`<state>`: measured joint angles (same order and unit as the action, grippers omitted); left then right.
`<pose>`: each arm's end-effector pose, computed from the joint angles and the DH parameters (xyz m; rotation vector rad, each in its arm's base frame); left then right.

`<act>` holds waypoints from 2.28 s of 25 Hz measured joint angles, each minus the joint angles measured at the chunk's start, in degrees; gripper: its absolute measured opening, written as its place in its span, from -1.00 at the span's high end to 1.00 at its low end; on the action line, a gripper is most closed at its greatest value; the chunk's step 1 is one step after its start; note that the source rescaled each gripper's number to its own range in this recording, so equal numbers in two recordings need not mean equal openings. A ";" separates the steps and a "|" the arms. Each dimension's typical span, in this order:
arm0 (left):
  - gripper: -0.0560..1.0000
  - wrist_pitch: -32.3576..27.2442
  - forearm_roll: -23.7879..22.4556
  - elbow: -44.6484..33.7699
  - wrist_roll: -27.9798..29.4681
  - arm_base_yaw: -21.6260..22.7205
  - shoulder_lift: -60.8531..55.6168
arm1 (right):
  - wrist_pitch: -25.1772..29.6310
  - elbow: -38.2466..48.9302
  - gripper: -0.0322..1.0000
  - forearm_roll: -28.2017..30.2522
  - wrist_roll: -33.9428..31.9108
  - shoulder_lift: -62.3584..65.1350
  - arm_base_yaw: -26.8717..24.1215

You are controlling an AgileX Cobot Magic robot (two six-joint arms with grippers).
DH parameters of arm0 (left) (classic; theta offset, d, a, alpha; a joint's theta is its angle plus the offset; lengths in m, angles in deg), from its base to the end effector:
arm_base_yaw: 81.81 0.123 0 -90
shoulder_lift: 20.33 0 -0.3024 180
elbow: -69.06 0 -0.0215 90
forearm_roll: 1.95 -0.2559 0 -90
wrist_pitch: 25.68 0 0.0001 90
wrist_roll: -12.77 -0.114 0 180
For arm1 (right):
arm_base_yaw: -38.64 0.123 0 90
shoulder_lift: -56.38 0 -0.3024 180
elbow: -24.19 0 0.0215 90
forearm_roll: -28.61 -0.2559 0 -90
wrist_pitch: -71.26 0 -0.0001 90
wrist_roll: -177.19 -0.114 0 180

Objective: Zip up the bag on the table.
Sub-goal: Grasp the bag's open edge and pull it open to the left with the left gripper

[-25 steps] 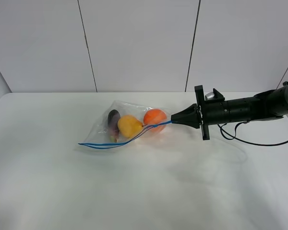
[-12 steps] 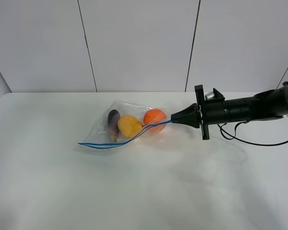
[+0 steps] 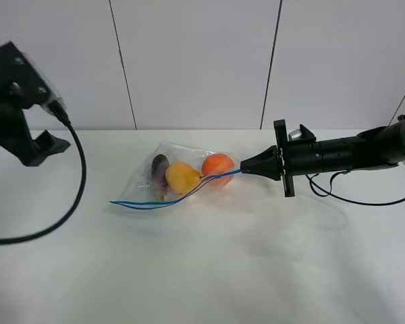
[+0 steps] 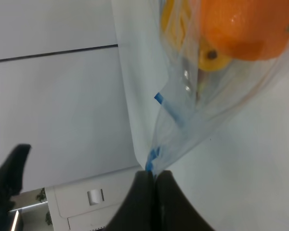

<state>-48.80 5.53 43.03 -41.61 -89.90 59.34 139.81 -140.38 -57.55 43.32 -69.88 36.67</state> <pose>0.2831 -0.0461 0.3008 1.0797 1.9888 0.3123 0.3780 0.0930 0.1423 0.3413 2.4563 1.7624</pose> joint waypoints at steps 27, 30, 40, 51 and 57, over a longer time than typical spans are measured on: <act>-1.00 49.69 6.89 0.04 7.44 -37.66 33.28 | -0.06 0.00 0.94 0.00 -0.07 0.00 0.00; -1.00 54.64 6.89 0.11 7.44 -37.66 36.90 | -0.06 0.00 0.94 0.00 -0.18 0.00 0.00; -0.40 63.22 6.89 0.11 7.44 -37.66 42.87 | -0.01 0.00 0.94 0.00 -0.71 0.00 0.00; 0.50 65.78 6.89 0.05 7.44 -37.35 43.19 | -0.01 0.00 0.94 0.00 -0.84 0.00 0.00; 0.78 65.78 7.55 0.05 7.27 -36.76 43.19 | -0.01 0.00 0.94 -0.55 -0.84 0.00 0.00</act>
<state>16.99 13.09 43.09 -34.34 -126.66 102.52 139.79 -140.38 -58.11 42.48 -69.88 36.67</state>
